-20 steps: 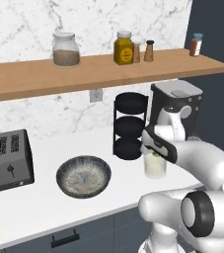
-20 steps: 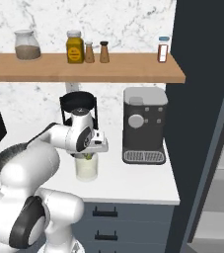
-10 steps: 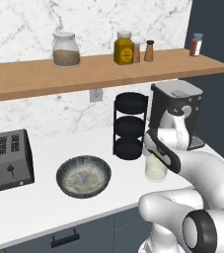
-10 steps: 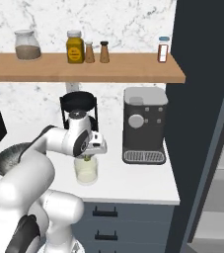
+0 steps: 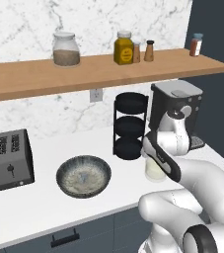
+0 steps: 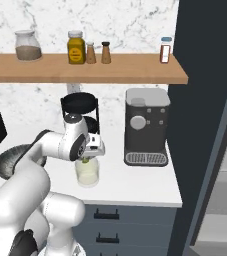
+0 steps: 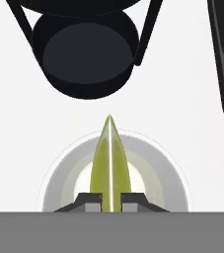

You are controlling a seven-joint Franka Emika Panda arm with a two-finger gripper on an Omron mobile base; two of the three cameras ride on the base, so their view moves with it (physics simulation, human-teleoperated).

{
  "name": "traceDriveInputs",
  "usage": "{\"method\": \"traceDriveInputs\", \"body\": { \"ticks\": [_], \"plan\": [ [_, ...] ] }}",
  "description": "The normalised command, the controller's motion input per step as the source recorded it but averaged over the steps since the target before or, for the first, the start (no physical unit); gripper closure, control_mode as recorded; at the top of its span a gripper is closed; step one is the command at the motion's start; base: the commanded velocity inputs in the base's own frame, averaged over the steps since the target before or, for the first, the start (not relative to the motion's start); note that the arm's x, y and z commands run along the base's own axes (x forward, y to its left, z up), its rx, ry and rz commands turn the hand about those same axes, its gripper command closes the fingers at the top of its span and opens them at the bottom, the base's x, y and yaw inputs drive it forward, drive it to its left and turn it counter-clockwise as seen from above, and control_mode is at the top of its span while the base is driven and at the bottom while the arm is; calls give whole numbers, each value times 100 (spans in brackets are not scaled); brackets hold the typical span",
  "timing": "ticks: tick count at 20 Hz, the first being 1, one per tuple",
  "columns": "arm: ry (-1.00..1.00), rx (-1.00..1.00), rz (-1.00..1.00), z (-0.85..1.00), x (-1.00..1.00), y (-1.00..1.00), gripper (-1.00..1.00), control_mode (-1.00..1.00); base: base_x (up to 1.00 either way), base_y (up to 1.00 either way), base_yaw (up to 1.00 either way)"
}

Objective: Grab a lemon wedge from the fridge and one ice cube from the ice bowl, and put them in the glass of lemonade.

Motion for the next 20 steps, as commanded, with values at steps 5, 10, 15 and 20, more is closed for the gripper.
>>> {"method": "traceDriveInputs", "body": {
  "ticks": [5,10,15,20],
  "plan": [
    [-2,0,0,12,-7,0,100,-100,0,0,0],
    [0,0,0,-6,0,0,100,-100,0,0,0],
    [0,0,0,-9,0,0,-100,-100,0,0,0],
    [0,0,0,0,0,0,-100,-100,0,0,0]
  ]
}}
